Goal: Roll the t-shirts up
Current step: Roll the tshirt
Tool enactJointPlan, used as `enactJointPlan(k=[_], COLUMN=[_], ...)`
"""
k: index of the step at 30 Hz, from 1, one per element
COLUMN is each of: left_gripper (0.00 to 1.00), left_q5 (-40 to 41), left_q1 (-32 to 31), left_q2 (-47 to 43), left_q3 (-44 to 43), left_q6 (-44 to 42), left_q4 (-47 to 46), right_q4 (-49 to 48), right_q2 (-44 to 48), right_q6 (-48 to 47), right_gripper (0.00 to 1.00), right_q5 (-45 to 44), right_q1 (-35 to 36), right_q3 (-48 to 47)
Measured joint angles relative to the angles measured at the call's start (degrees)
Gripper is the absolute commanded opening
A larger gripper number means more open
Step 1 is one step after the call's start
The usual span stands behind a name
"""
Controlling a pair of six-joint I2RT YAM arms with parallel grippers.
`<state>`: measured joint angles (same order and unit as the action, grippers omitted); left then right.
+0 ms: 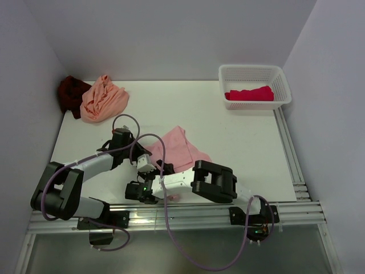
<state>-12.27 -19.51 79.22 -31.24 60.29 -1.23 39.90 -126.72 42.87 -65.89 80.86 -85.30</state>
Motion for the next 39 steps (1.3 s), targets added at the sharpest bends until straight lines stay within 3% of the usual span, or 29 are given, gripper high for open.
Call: enactJointPlan(k=[11,17,22,23,26,27,30,35,38,39], left_gripper=[0.03,0.03,0.03,0.03,0.04,0.03,0.04,0.07,0.20,0.34], left_q5=[-1.3,-1.8,-2.1,-2.2,-2.7,-2.9,-3.1,-3.1,-3.4,-3.6], left_q1=[1.1,1.2,1.2,1.2,1.3,1.3,1.3,1.3,1.3,1.2], left_q2=[1.8,3.3,3.8,4.0,4.3,4.3,4.3,4.3,4.3,4.3], left_q3=[-1.0,-2.6,-3.4,-3.5,-3.8,-3.8,-4.0,-5.0,-5.4,-5.4], left_q6=[-0.2,-1.2,-2.2,-2.4,-2.6,-2.6,-2.9,-4.2,-5.2,-5.6], left_q4=[0.7,1.9,2.6,2.6,2.8,2.9,3.3,4.7,5.0,5.2], right_q4=[8.2,6.9,3.1,2.1,-1.3,-2.2,-4.4,-7.5,-11.1,-12.0], right_q2=[-1.6,-2.3,-2.5,-2.5,-2.5,-2.5,-2.5,-2.4,-1.0,0.4], right_q6=[5.1,-0.1,-5.9,-7.0,-11.0,-12.0,-14.8,-17.2,-19.0,-19.5], right_gripper=[0.69,0.76,0.70,0.67,0.47,0.32,0.01,0.00,0.00,0.00], right_q5=[-2.6,-5.0,-6.1,-6.2,-6.0,-6.0,-5.6,-4.4,-1.4,-0.1], right_q1=[0.0,0.0,0.2,0.2,0.4,0.4,0.4,0.4,0.1,0.0], right_q3=[-0.2,-0.2,0.4,0.7,1.7,2.1,2.4,3.1,6.1,7.6])
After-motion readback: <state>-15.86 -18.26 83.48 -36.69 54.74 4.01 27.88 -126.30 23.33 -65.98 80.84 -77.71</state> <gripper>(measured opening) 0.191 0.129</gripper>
